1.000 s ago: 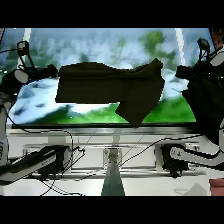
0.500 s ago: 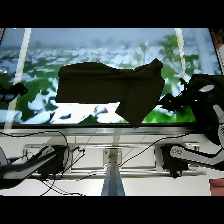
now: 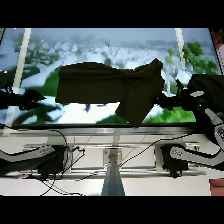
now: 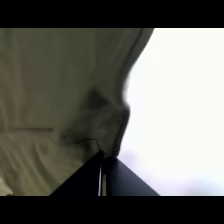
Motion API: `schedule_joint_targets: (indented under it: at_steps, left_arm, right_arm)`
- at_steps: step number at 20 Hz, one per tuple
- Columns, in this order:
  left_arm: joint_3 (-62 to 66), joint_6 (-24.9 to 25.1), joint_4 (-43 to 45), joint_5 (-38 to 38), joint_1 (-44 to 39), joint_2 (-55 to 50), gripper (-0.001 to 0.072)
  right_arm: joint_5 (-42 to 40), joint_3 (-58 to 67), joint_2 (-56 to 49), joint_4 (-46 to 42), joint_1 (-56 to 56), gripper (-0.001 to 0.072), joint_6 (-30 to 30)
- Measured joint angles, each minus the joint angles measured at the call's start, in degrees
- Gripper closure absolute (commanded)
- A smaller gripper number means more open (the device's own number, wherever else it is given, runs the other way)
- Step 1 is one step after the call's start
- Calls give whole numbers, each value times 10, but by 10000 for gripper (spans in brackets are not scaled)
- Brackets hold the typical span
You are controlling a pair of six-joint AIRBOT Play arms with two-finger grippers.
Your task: Fold the clothes and pants, and hang the long-sleeved shirts on hangers.
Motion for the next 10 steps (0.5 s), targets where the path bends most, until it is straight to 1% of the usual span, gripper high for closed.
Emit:
schedule_joint_targets:
  at_steps: [5, 10]
  left_arm:
    - [-1, 34, -19, -27, -20, -32, 130]
    - [0, 67, -28, -32, -76, -55, 129]
  right_arm:
    - [-5, 9, 0, 6, 9, 700, -13]
    - [-5, 10, 0, 8, 10, 700, -16]
